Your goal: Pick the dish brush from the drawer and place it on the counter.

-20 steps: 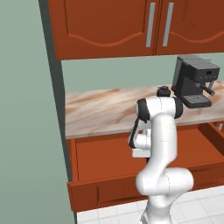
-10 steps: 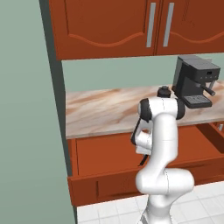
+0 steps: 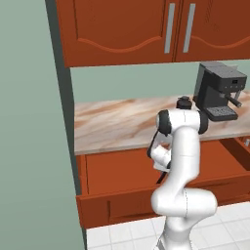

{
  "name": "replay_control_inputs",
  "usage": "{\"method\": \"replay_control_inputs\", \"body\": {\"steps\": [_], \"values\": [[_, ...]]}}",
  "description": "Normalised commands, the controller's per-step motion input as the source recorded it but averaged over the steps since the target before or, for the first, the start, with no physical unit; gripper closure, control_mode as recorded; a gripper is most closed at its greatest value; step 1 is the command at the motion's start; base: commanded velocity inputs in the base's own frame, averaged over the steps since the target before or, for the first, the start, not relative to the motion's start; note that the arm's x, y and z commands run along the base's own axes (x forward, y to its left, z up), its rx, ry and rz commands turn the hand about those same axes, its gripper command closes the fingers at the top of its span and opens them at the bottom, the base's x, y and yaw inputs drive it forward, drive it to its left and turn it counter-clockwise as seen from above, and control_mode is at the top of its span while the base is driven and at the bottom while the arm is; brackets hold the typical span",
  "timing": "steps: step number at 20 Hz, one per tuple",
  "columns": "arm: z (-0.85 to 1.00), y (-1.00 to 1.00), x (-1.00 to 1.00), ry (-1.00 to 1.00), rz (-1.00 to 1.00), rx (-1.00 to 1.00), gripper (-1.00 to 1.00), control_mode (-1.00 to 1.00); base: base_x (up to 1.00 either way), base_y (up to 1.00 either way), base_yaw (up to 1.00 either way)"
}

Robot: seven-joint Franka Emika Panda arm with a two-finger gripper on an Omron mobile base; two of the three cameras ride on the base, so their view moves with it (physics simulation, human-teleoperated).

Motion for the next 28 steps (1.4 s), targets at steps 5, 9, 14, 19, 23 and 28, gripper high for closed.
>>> {"method": "replay_control_inputs", "body": {"steps": [5,9,14,19,23,28], "values": [[0.69,-0.59,0.0,-0.07,-0.21,0.31,1.0,-1.0,0.0,0.0,0.0],[1.0,-0.73,-0.14,-0.14,-0.15,0.4,1.0,-1.0,0.0,0.0,0.0],[1.0,-0.17,-0.2,-0.26,-0.12,0.27,1.0,-1.0,0.0,0.0,0.0],[1.0,0.37,0.0,-0.34,-0.15,0.16,1.0,-1.0,0.0,0.0,0.0],[1.0,0.74,0.08,-0.34,-0.13,0.05,1.0,-1.0,0.0,0.0,0.0],[1.0,1.0,0.54,-0.23,-0.11,-0.05,1.0,-1.0,0.0,0.0,0.0]]}}
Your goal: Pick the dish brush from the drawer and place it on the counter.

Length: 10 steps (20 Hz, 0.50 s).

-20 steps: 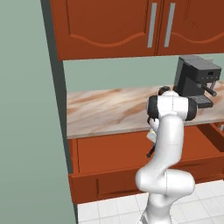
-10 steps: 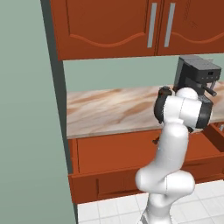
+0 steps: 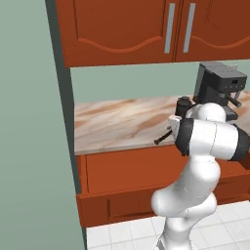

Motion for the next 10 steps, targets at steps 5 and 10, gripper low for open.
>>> {"method": "replay_control_inputs", "body": {"steps": [5,10], "values": [[0.96,0.82,0.92,-0.06,-0.13,-0.22,1.0,-1.0,0.0,0.0,0.0],[0.26,0.21,1.0,0.17,-0.16,-0.37,1.0,-1.0,0.0,0.0,0.0]]}}
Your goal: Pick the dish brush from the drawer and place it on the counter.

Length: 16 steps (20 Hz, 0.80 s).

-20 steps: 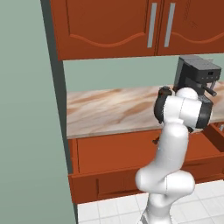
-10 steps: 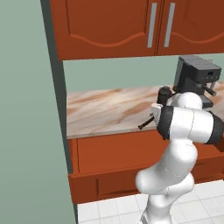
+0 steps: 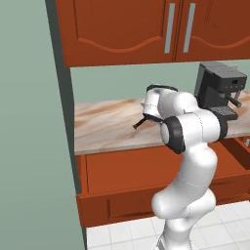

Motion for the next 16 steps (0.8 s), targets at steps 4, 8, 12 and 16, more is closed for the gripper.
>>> {"method": "replay_control_inputs", "body": {"steps": [4,8,12,16], "values": [[-0.1,0.02,0.98,0.28,-0.13,-0.41,1.0,-1.0,0.0,0.0,0.0],[-0.29,-0.07,0.72,0.2,-0.08,-0.25,1.0,-1.0,0.0,0.0,0.0],[-0.31,-0.35,0.46,0.12,-0.08,-0.06,1.0,-1.0,0.0,0.0,0.0],[-0.13,-0.21,0.64,0.11,-0.11,-0.02,-1.0,-1.0,0.0,0.0,0.0]]}}
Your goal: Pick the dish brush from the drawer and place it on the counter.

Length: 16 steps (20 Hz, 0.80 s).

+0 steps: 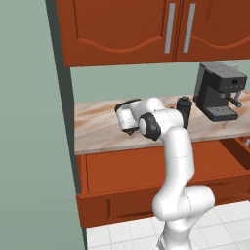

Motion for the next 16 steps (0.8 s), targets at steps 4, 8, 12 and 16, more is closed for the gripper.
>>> {"method": "replay_control_inputs", "body": {"steps": [4,8,12,16], "values": [[0.0,-0.21,0.68,0.08,-0.1,0.0,-1.0,-1.0,0.0,0.0,0.0],[0.33,-0.38,0.29,0.06,-0.05,0.03,-1.0,-1.0,0.0,0.0,0.0],[1.0,-0.62,-0.16,0.0,0.0,0.17,-1.0,-1.0,0.0,0.0,0.0],[0.99,-0.32,-0.83,0.0,0.0,0.17,-1.0,-1.0,0.0,0.0,0.0]]}}
